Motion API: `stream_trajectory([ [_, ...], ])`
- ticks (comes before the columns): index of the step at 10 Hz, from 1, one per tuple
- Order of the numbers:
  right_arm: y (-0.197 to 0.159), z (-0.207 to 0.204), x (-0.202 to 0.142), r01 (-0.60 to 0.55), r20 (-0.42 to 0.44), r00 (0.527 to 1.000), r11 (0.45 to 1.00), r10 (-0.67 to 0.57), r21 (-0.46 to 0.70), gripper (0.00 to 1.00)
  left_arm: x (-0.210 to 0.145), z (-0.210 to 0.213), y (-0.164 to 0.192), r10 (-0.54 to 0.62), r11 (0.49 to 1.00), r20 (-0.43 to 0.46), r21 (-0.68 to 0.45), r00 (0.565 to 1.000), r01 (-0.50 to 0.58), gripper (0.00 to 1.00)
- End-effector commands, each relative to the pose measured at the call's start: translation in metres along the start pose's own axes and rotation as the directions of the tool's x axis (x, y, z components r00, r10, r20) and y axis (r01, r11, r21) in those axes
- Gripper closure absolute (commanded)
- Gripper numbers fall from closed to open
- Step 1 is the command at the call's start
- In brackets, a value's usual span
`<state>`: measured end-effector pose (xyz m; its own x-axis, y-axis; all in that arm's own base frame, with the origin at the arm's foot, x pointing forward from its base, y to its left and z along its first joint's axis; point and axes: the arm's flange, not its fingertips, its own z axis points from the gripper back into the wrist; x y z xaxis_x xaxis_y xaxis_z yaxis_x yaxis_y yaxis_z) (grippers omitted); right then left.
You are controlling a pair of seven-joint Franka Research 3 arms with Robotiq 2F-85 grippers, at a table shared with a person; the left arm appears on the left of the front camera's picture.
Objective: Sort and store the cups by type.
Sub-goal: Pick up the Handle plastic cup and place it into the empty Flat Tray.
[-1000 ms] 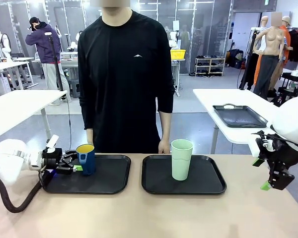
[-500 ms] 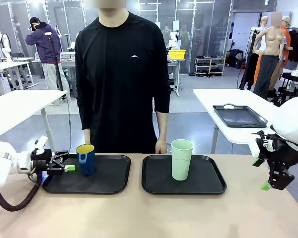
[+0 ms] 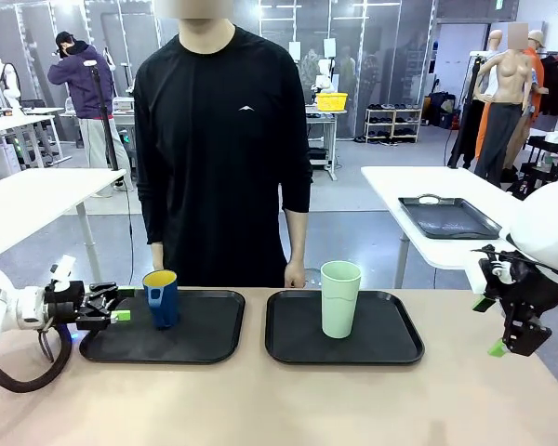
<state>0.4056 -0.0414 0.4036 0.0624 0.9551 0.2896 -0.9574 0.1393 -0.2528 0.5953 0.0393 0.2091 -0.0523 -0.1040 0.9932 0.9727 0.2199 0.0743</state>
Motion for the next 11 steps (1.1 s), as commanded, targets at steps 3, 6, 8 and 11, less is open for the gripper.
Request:
stream_trajectory([
  [3,0.001,0.0,0.002,0.018,-0.015,1.0,1.0,-0.018,-0.007,0.0,-0.001,-0.003,0.004,0.0,1.0,0.003,-0.006,1.0,0.0,0.0],
  [6,0.001,0.0,0.002,0.018,-0.015,1.0,1.0,-0.018,-0.007,0.0,-0.001,-0.003,0.004,0.0,1.0,0.003,-0.006,1.0,0.0,0.0],
  [8,0.001,0.0,0.002,0.018,-0.015,1.0,1.0,-0.018,-0.007,0.0,-0.001,-0.003,0.004,0.0,1.0,0.003,-0.006,1.0,0.0,0.0],
  [11,0.001,0.0,0.002,0.018,-0.015,1.0,1.0,-0.018,-0.007,0.0,0.018,0.012,-0.008,-0.047,0.999,-0.068,0.013,0.997,0.048,0.0],
])
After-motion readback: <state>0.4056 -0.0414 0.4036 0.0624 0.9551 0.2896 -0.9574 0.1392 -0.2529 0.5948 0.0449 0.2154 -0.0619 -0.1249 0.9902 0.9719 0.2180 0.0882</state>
